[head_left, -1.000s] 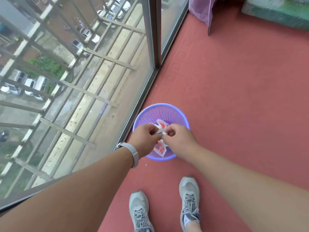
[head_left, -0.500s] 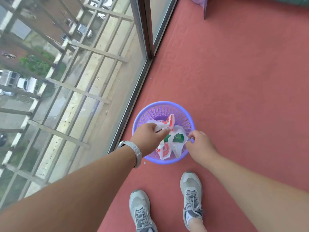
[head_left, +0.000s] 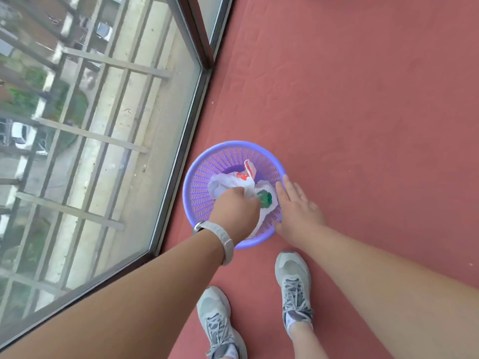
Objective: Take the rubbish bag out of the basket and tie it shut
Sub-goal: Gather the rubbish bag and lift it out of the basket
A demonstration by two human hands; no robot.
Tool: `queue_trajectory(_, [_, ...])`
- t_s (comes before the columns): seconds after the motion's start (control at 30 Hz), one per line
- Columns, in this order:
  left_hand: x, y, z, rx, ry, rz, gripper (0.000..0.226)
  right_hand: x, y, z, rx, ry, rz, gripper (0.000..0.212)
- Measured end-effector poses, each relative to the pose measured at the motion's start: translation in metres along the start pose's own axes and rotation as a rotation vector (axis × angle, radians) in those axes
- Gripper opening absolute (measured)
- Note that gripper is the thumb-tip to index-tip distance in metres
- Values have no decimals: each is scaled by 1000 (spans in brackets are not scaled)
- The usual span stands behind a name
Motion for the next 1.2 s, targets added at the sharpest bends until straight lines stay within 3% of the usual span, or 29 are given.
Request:
queue_trajectory(0.33, [-15,47,54,-145,273,-66,26,10,-7,-8,-32,26,23,92])
queue_trajectory(0.53, [-13,79,77,-122,462,-112,34,10,-7,-11,-31,47,44,93])
queue_trajectory(0.93, [-27,115,123,-102,685,-215,14,7,-9,-3,-50,70,-13,96])
queue_trajectory(1.2, [-34,137,153,-85,746,-281,25,5,-9,-2,-110,27,-3,101])
Point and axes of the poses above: each hand's wrist, its own y-axis away from the middle knuckle, its own z-axis out of the back of the hand, x = y × z, the point moved 5 cm from there along -y, towards the middle knuckle, and after that the axes turned 14 degrees about z, right-handed, at the moved point
